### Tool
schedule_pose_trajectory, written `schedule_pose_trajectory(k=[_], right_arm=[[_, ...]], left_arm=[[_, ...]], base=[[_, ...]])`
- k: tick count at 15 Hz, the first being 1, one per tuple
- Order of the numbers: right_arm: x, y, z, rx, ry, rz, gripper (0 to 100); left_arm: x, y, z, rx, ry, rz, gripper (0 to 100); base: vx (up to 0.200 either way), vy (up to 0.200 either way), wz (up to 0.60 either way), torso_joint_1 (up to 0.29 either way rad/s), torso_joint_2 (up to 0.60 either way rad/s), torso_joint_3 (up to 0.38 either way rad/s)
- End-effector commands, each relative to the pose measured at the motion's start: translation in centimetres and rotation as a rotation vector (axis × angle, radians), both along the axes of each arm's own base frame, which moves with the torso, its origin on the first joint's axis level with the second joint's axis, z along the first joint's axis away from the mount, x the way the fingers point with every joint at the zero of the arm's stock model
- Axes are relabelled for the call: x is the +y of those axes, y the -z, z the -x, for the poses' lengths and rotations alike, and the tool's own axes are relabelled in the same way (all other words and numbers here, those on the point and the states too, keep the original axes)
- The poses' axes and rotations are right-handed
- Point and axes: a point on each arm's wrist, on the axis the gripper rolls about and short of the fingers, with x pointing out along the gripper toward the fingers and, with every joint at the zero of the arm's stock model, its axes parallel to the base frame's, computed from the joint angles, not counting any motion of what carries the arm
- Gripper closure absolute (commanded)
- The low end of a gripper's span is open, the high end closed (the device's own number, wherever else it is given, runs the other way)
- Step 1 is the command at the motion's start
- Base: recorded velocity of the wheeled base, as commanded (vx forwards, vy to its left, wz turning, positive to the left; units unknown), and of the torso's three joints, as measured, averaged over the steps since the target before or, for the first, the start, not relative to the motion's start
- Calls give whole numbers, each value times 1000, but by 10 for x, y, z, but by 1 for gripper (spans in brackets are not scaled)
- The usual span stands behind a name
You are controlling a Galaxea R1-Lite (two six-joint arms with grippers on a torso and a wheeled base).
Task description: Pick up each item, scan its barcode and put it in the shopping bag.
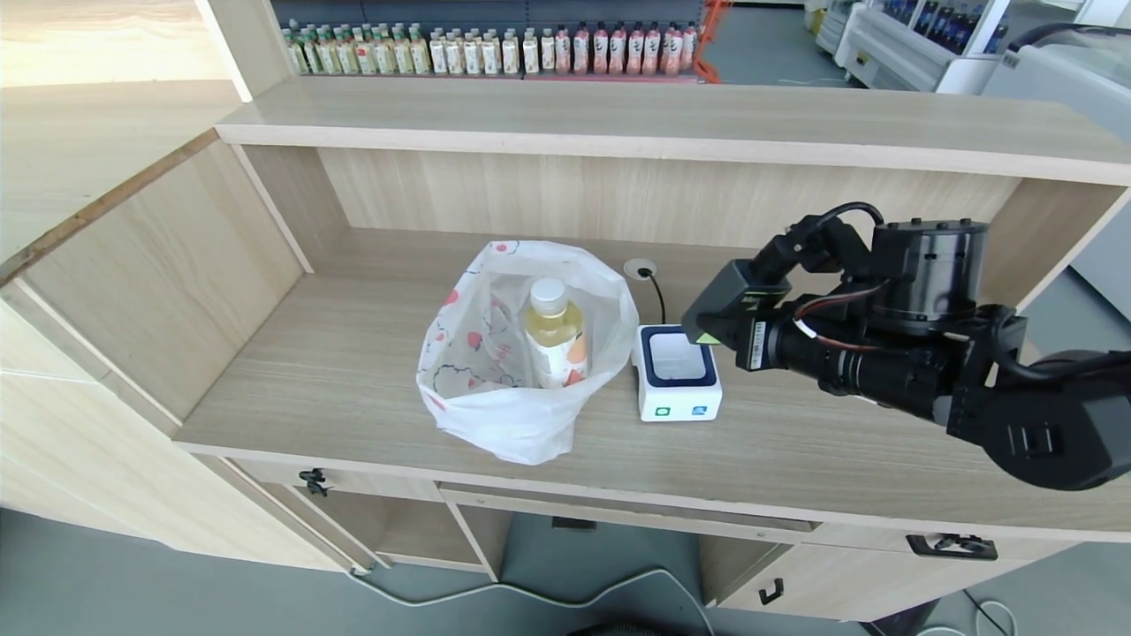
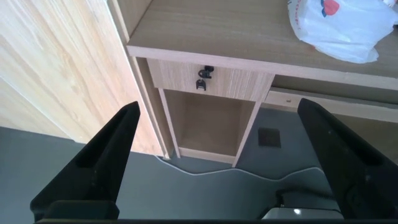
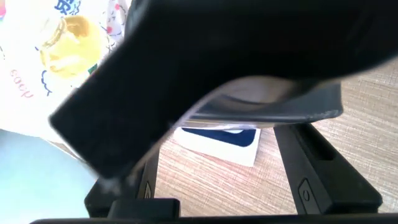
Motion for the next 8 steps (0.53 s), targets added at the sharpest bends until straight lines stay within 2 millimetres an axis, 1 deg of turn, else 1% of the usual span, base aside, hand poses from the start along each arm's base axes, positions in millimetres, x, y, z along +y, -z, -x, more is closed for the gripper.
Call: schedule_pose_trajectory(k=[1,5,8], right_arm=[[6,4,-1,8,-9,7,100],[8,14,-5,56,7,-2,100],[9,18,-4,122,15,-25,100]], left_arm=[[0,0,0,-1,0,0,0],[0,0,0,-1,0,0,0],[0,0,0,-1,0,0,0]], base=[[0,0,0,0,0,0],[0,0,0,0,0,0],[0,0,0,0,0,0]])
